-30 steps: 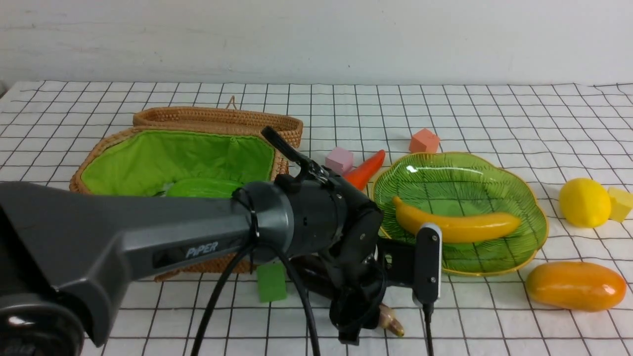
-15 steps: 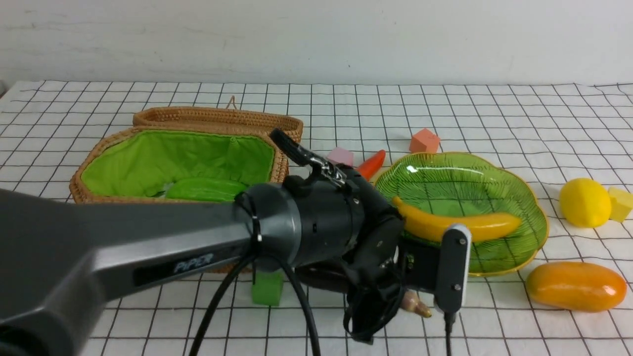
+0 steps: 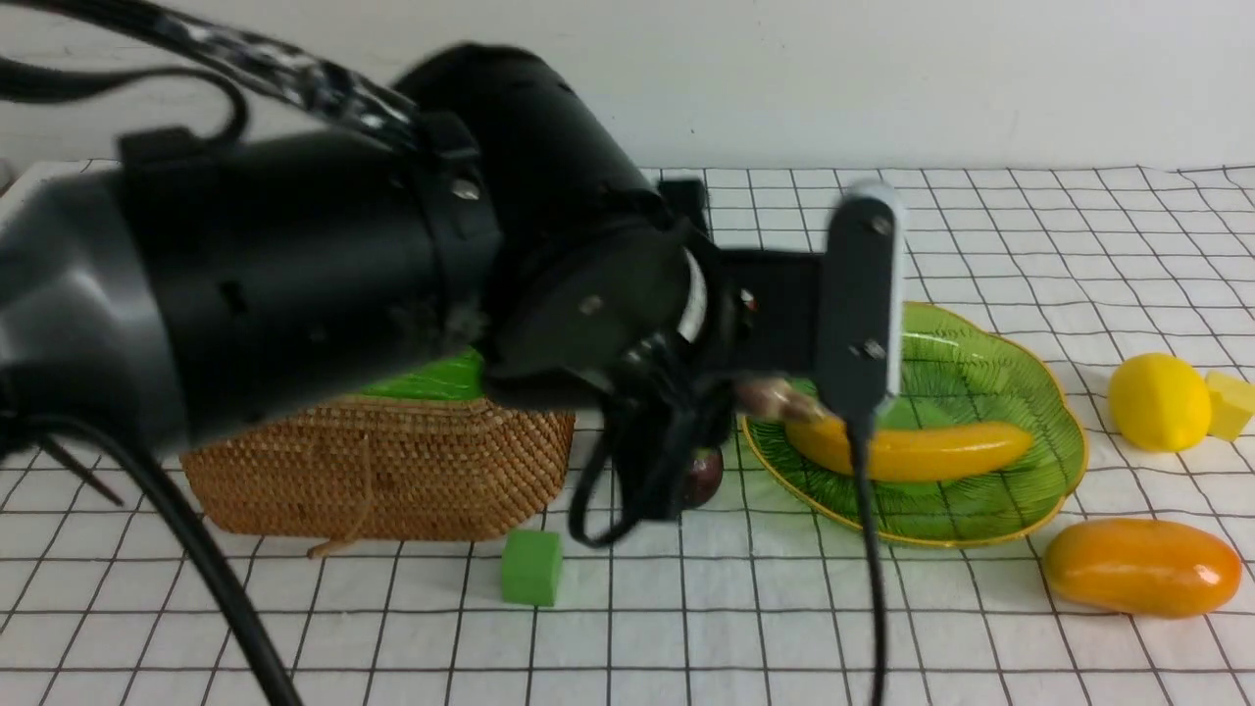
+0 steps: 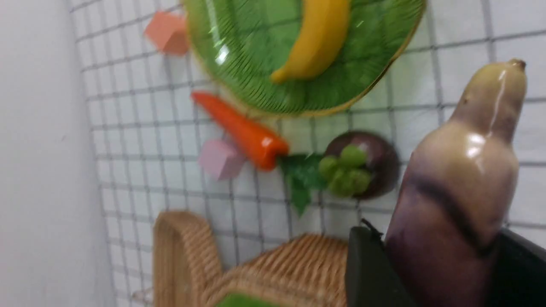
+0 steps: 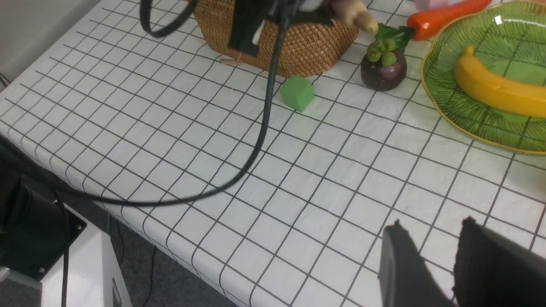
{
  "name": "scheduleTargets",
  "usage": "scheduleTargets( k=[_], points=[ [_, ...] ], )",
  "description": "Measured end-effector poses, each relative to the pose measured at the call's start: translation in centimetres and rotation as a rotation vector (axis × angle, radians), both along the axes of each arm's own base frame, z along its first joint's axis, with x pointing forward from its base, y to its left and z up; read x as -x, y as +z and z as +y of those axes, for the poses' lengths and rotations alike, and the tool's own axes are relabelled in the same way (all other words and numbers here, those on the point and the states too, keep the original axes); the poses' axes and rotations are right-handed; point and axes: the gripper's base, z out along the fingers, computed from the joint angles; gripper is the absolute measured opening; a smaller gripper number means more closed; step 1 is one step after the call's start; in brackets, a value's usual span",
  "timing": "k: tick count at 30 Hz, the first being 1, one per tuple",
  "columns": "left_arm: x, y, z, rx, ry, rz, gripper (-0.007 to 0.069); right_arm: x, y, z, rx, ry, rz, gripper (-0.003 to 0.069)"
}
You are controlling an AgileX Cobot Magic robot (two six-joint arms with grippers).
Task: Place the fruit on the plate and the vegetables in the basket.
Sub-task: Use the left arm to grab an eggplant and put it into the left basket
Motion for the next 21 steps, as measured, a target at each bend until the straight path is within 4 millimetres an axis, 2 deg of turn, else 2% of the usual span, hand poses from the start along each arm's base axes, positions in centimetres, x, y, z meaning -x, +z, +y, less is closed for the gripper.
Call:
scheduleTargets(
  k=[4, 7, 8, 10, 13, 15, 19, 21],
  points=[
    [-2.5, 0.0, 3.5, -0.045, 0.151, -0.002, 0.0302, -0.1, 0.1, 0.0, -0.007, -0.006, -0.012, 0.0215],
    [-5.1, -0.9, 6.4, -0.063, 0.263, 0.022, 0.0302, -0.1, 0.1, 0.0, -0.008, -0.006, -0.013, 0.0215],
    [-5.5, -1.1, 6.7, -0.063, 0.278, 0.025, 0.0302, -0.1, 0.1, 0.0, -0.008, -0.006, -0.013, 0.0215],
    [-7.6, -2.0, 9.0, -0.059, 0.351, 0.03, 0.0302, -0.1, 0.1, 0.0, -0.008, -0.006, -0.013, 0.0215],
    [-8.9, -2.8, 10.7, -0.029, 0.409, 0.055, 0.0304, -0.1, 0.1, 0.0, -0.008, -0.006, -0.013, 0.0215],
    [-9.3, -3.0, 11.2, -0.005, 0.432, 0.071, 0.0345, -0.1, 0.1, 0.0, -0.008, -0.006, -0.013, 0.0215],
    [-9.3, -3.1, 11.1, 0.016, 0.434, 0.079, 0.0545, -0.1, 0.1, 0.0, -0.006, -0.004, -0.019, 0.0215],
    [-9.3, -3.1, 11.1, 0.026, 0.44, 0.084, 0.0617, -0.2, 0.2, 0.0, -0.009, -0.007, -0.027, 0.0215]
  ],
)
